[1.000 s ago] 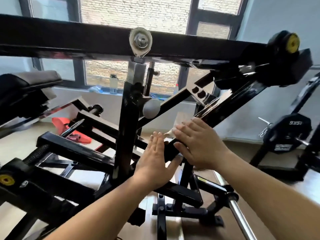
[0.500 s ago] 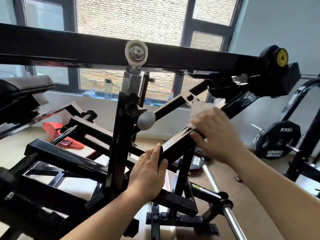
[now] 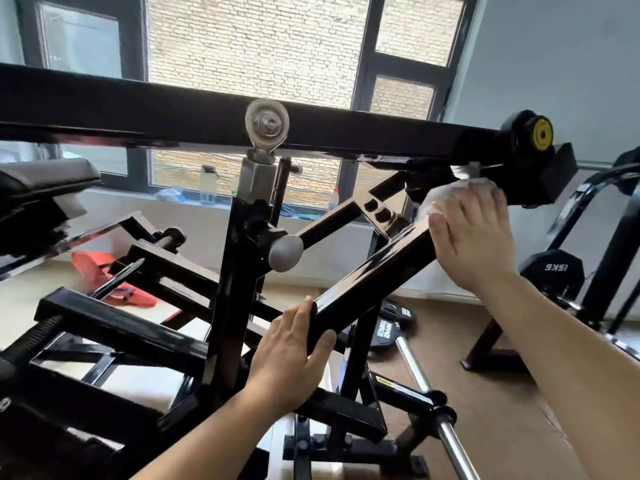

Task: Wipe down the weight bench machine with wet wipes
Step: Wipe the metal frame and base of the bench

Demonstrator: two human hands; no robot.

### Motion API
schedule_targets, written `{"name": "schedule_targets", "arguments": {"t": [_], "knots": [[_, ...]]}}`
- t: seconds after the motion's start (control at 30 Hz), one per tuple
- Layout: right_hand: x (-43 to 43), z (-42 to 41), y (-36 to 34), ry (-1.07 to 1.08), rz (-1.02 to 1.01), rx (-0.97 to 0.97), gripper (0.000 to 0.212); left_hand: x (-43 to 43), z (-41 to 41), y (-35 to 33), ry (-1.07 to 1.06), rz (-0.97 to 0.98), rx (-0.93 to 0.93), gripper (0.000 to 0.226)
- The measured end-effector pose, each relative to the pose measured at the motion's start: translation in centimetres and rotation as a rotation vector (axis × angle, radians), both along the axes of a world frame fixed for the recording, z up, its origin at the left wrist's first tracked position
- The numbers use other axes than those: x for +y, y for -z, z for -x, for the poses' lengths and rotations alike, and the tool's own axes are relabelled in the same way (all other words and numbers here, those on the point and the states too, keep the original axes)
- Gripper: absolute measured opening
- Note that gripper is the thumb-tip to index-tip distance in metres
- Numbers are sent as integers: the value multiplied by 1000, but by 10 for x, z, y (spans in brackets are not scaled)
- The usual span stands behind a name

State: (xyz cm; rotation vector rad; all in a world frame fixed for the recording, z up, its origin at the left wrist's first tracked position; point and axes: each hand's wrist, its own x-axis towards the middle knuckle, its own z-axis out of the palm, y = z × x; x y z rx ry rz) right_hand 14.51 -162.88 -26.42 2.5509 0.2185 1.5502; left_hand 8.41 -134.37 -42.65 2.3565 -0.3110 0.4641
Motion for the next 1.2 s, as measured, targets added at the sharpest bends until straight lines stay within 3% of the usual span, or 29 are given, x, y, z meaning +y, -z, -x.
{"name": "schedule_targets", "arguments": {"t": [0.13, 0.27, 0.33, 0.4, 0.57, 0.73, 0.97, 1.2], "knots": [[42, 5, 23, 4, -190, 8, 63, 1, 0, -1, 8, 8, 5, 75], [106, 39, 103, -257, 117, 211, 54, 6, 0, -1, 38, 41, 57, 74], [108, 45, 108, -316, 283, 285, 55, 9, 1, 0, 58, 73, 90, 75], [94, 34, 87, -305, 318, 270, 55, 10, 1, 2, 72, 83, 86, 75], [63, 9, 58, -137, -105, 87, 45, 10, 3, 7, 58, 53, 37, 80], [61, -2, 37, -178, -432, -42, 46, 8, 1, 6, 33, 42, 34, 84], [88, -8, 81, -355, -610, -86, 62, 6, 3, 5, 39, 45, 41, 87], [58, -21, 25, -163, -500, -96, 70, 6, 2, 7, 29, 44, 17, 90]]}}
